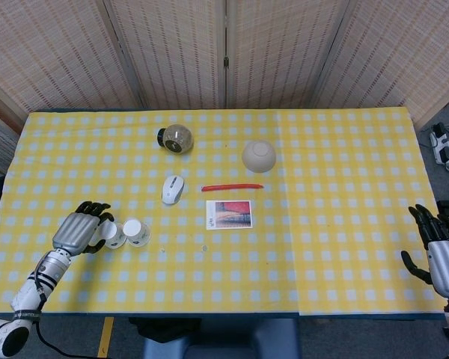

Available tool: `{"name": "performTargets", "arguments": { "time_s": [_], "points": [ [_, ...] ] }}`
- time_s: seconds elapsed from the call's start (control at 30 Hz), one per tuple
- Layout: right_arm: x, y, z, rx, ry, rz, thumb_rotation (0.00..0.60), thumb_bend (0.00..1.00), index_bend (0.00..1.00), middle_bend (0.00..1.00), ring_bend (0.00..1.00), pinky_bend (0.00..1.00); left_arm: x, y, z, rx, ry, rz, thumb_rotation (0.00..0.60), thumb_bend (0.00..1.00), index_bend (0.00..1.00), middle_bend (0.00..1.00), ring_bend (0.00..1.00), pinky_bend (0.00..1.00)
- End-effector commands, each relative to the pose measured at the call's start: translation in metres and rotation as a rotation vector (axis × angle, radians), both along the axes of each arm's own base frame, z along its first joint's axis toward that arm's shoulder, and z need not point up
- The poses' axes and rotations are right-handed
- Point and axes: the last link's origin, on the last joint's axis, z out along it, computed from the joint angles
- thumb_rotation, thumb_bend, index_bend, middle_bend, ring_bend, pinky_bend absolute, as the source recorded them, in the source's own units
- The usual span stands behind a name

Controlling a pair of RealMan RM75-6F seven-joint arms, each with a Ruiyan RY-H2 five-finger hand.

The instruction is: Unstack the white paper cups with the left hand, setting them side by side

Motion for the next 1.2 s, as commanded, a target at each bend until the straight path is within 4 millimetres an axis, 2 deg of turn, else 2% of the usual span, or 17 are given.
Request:
{"name": "performTargets", "arguments": {
  "time_s": [0.03, 0.3, 0.6, 0.77, 0.9, 1.07, 1.2],
  "points": [
    [0.000, 0.000, 0.000, 0.000, 0.000, 0.000, 0.600, 0.38, 0.07, 0.11, 0.19, 0.13, -0.001, 0.001, -0.001, 0.004, 0.004, -0.004, 0.600, 0.60, 0.40, 0.17, 0.13, 0.12],
    [-0.001, 0.000, 0.000, 0.000, -0.002, -0.003, 0.600, 0.38, 0.07, 0.11, 0.19, 0.13, -0.001, 0.001, -0.003, 0.005, 0.004, 0.000, 0.600, 0.58, 0.36, 0.17, 0.13, 0.12],
    [-0.002, 0.001, 0.001, -0.003, -0.005, -0.007, 0.600, 0.38, 0.07, 0.12, 0.19, 0.13, 0.001, 0.001, -0.005, 0.000, 0.003, -0.002, 0.600, 0.53, 0.24, 0.16, 0.12, 0.11],
    [-0.002, 0.001, 0.001, -0.004, -0.005, -0.009, 0.600, 0.38, 0.07, 0.12, 0.19, 0.13, 0.005, -0.003, -0.005, -0.014, 0.003, -0.005, 0.600, 0.51, 0.15, 0.15, 0.10, 0.10],
    [-0.002, 0.000, 0.001, -0.003, -0.005, -0.007, 0.600, 0.38, 0.07, 0.12, 0.19, 0.13, 0.010, -0.006, -0.003, -0.017, 0.001, -0.017, 0.600, 0.50, 0.12, 0.14, 0.10, 0.10],
    [-0.003, 0.000, 0.002, -0.006, -0.005, -0.008, 0.600, 0.38, 0.07, 0.12, 0.19, 0.13, 0.017, -0.007, 0.007, 0.001, -0.022, -0.016, 0.600, 0.50, 0.11, 0.14, 0.10, 0.09],
    [-0.004, 0.000, 0.003, -0.007, -0.006, -0.013, 0.600, 0.38, 0.07, 0.12, 0.19, 0.12, 0.022, -0.004, 0.026, 0.064, -0.073, 0.005, 0.600, 0.49, 0.11, 0.13, 0.10, 0.09]
  ]
}}
